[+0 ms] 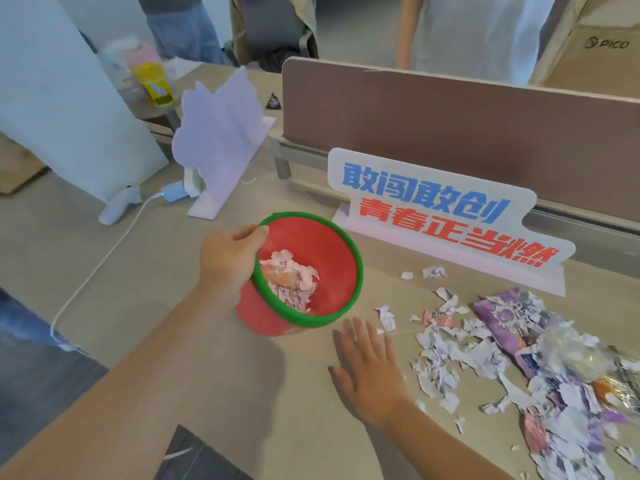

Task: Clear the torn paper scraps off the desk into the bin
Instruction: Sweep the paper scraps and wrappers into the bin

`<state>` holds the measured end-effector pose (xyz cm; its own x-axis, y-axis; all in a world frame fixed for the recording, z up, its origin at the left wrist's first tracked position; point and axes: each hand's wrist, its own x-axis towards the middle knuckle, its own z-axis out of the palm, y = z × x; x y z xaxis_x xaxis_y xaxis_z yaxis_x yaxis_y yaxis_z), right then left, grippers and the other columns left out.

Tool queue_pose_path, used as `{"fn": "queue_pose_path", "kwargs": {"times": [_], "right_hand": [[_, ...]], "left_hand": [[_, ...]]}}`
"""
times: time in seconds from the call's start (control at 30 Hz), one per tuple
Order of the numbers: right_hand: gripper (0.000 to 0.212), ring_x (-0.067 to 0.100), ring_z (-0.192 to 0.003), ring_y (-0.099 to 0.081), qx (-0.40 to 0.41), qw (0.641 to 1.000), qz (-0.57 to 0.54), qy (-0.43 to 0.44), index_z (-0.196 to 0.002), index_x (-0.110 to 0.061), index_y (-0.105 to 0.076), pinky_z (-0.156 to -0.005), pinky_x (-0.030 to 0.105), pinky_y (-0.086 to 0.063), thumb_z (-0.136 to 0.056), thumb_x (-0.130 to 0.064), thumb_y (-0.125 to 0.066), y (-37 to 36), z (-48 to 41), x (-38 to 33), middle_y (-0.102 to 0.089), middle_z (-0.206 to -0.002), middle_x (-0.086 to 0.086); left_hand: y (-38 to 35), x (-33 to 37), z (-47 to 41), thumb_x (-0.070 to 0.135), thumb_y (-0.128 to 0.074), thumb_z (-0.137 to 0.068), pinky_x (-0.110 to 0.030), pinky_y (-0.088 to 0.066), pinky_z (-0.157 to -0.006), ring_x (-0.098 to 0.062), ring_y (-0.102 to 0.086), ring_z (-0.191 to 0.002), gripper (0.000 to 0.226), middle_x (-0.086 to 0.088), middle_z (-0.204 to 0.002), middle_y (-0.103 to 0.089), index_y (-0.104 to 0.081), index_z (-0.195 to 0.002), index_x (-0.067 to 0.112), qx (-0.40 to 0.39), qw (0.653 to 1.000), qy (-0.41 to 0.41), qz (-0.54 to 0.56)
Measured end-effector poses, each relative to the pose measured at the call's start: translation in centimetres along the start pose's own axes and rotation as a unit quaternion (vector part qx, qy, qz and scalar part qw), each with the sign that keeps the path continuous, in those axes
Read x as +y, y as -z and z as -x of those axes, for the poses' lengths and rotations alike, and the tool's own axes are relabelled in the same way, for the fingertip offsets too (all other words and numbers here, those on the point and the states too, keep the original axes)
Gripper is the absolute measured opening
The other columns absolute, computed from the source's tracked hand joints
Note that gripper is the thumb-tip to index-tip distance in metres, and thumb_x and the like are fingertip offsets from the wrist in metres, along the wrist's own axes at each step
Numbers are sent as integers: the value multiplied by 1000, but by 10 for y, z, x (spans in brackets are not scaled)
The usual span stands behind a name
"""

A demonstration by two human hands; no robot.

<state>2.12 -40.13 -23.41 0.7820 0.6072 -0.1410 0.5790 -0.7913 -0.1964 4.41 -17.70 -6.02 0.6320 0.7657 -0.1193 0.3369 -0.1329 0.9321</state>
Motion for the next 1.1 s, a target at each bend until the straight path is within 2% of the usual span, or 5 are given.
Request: {"fn": "queue_pose_path", "kwargs": {"times": [0.13, 0.27, 0.83, 0.97, 1.1], "right_hand": [[62, 24, -135, -37, -49, 999, 22, -9, -136, -15, -43, -113, 40, 13, -86, -49, -31, -10, -20, 14, -43, -145, 3], [71, 20, -137, 22, 0, 997, 38, -72, -145, -14, 5, -101, 38, 32, -84, -50, 9, -5, -32, 60, 14, -153, 4], [58, 31, -134, -33, -22, 997, -68, 38, -131, -13, -43, -112, 39, -22, -92, -49, -18, 33, -47, 123, -37, -143, 10], [41, 33, -126, -40, 112, 983, -115, -95, -126, -7, -48, -107, 42, -30, -94, -31, -38, 48, -88, 148, -45, -135, 15], [51, 33, -137, -25, -40, 980, -109, -162, -135, -14, -32, -113, 47, -24, -94, -44, -26, 43, -112, 168, -23, -151, 13]], "left_hand": [[-3, 5, 4, 27, -69, -80, -21, -48, -63, -9, -55, -61, 23, -3, -67, -63, -69, -58, 33, -13, 998, -47, -32], [-16, 9, 6, 36, -66, -75, -30, -43, -65, -14, -51, -65, 18, -7, -69, -58, -71, -72, 19, -23, 996, -55, -61], [-60, 12, 11, 42, -63, -72, -35, -48, -63, -9, -46, -61, 33, -21, -74, -65, -69, -76, 9, -75, 975, -105, -179], [-67, 10, 15, 38, -65, -75, -31, -43, -59, -8, -42, -58, 28, -24, -70, -62, -71, -76, 11, -108, 966, -135, -194], [-68, 11, 19, 33, -69, -77, -25, -43, -59, -7, -46, -54, 12, -15, -63, -64, -75, -78, 23, -117, 965, -139, -190]]}}
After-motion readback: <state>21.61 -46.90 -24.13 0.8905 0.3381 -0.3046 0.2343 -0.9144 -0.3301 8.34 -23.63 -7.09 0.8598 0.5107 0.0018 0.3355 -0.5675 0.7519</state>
